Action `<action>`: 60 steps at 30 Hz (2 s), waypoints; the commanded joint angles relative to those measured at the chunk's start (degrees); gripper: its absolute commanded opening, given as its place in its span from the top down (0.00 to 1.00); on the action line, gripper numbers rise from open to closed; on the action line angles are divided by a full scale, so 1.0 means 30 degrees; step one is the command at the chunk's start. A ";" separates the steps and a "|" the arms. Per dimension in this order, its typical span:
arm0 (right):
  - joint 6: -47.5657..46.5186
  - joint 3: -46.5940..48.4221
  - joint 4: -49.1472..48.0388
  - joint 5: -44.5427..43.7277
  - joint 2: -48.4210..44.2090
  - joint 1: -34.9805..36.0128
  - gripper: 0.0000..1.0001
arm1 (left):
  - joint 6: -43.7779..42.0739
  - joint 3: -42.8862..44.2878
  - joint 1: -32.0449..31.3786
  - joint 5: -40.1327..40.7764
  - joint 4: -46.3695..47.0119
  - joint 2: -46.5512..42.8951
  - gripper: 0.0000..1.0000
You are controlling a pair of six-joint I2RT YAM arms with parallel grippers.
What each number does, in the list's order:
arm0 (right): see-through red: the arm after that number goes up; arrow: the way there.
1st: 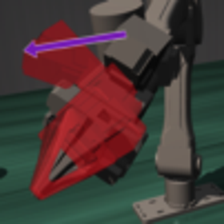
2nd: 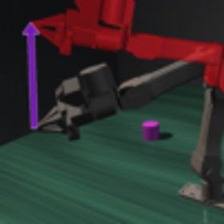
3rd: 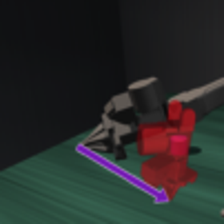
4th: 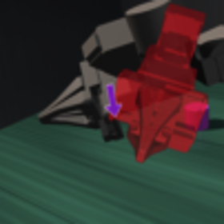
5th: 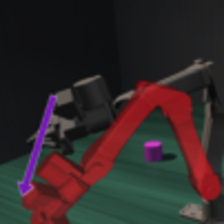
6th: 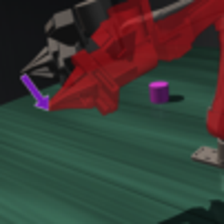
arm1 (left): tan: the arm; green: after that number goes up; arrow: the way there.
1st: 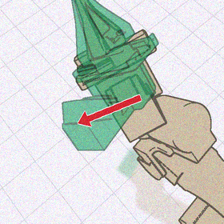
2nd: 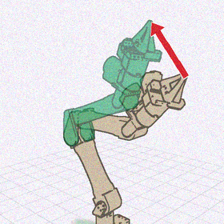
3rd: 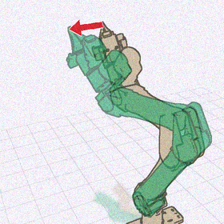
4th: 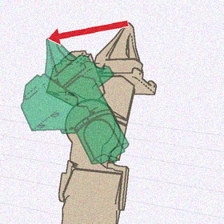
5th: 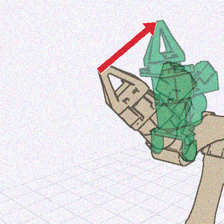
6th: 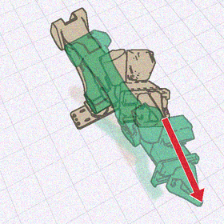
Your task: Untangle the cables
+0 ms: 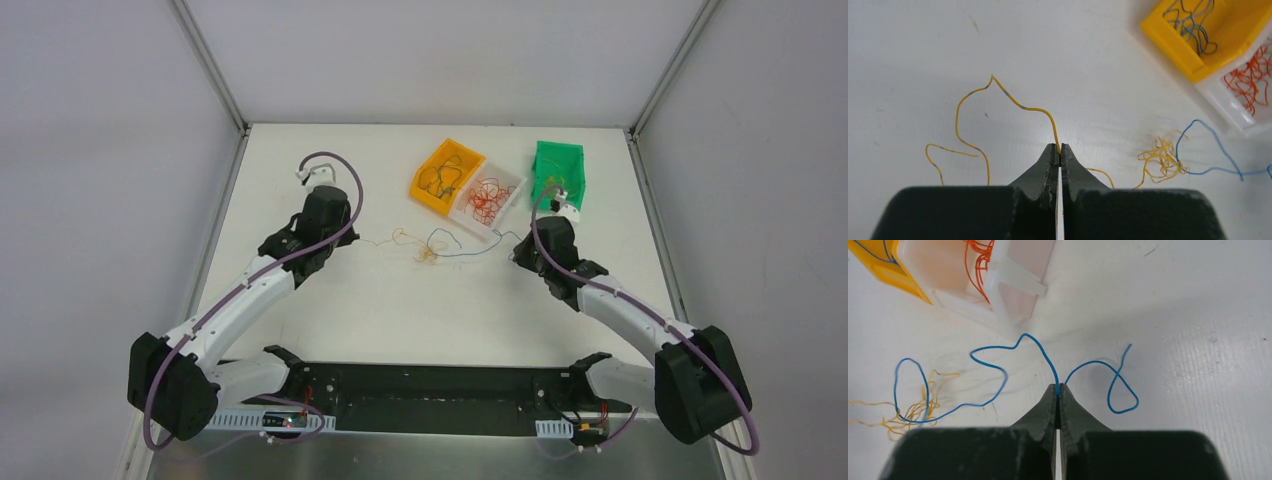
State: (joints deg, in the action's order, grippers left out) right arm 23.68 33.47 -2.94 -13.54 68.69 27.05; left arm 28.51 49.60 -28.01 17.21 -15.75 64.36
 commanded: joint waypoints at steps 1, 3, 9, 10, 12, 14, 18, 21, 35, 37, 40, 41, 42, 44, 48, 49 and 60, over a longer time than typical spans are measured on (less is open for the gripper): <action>0.1394 -0.0493 0.1628 -0.0426 -0.1353 -0.0527 1.00 | 0.2441 -0.0401 0.0280 0.4710 -0.0592 -0.1308 1.00; 0.1595 -0.0466 0.2020 -0.0205 -0.1615 -0.0738 1.00 | 0.2811 -0.0491 0.0284 0.5078 -0.0596 -0.1714 1.00; 0.4498 -0.0196 0.5004 -0.3478 -0.2779 -0.2754 1.00 | 0.5494 -0.0293 0.0298 0.9041 -0.2731 -0.2442 1.00; 0.4894 -0.0215 0.5328 -0.3579 -0.3011 -0.3392 1.00 | 0.6202 -0.0453 0.0311 0.9894 -0.3135 -0.2780 1.00; 0.5316 -0.0396 0.5726 -0.3605 -0.3526 -0.4403 1.00 | 0.6940 -0.0766 0.0313 1.0752 -0.3497 -0.3336 1.00; 0.5488 -0.0681 0.5755 -0.3533 -0.4230 -0.4977 1.00 | 0.7480 -0.1032 0.0302 1.1045 -0.3684 -0.3729 1.00; 0.5511 -0.0931 0.5961 -0.3469 -0.4964 -0.5439 1.00 | 0.8063 -0.1241 0.0313 1.1260 -0.3913 -0.3872 1.00; 0.4762 -0.0955 0.5695 -0.2526 -0.5172 -0.5574 1.00 | 0.7710 -0.1045 0.0313 1.0836 -0.3873 -0.3665 1.00; 0.2009 0.0375 0.4655 0.4113 -0.4733 -0.5528 1.00 | -0.0211 0.2685 0.0276 -0.2137 -0.1271 -0.0305 1.00; 0.2034 0.0266 0.4501 0.4300 -0.4682 -0.5530 1.00 | -0.0549 0.3334 0.0282 -0.3155 -0.1053 -0.0026 1.00; 0.2102 0.0080 0.4240 0.4323 -0.4727 -0.5514 1.00 | -0.0942 0.4478 0.0287 -0.4802 -0.0786 0.0614 1.00; 0.2108 0.0050 0.4207 0.4314 -0.4756 -0.5528 1.00 | -0.0989 0.4882 0.0284 -0.5364 -0.0647 0.0854 1.00; 0.2083 0.0039 0.4203 0.4778 -0.4745 -0.5515 1.00 | -0.0980 0.5226 0.0284 -0.5665 -0.0563 0.1132 1.00; 0.1952 0.0043 0.4242 0.5029 -0.4770 -0.5507 1.00 | -0.0900 0.5793 0.0284 -0.6726 -0.0307 0.1571 1.00; 0.1775 0.0212 0.4974 0.3806 -0.5178 -0.5527 1.00 | -0.0557 0.6841 0.0265 -0.8851 0.0564 0.2888 1.00; 0.1873 0.0352 0.5489 0.3245 -0.5333 -0.5529 1.00 | -0.0417 0.7195 0.0267 -0.9467 0.0676 0.3303 1.00; 0.2013 0.2646 0.8889 -0.0437 -0.4330 -0.5541 0.07 | -0.0225 1.0061 -0.0737 -1.2616 0.1883 0.6291 1.00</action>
State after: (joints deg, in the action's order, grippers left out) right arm 30.79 37.47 22.70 -16.08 54.70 10.63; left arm 27.59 75.24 -28.58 -14.96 -14.57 81.87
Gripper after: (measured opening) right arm 0.949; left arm 0.010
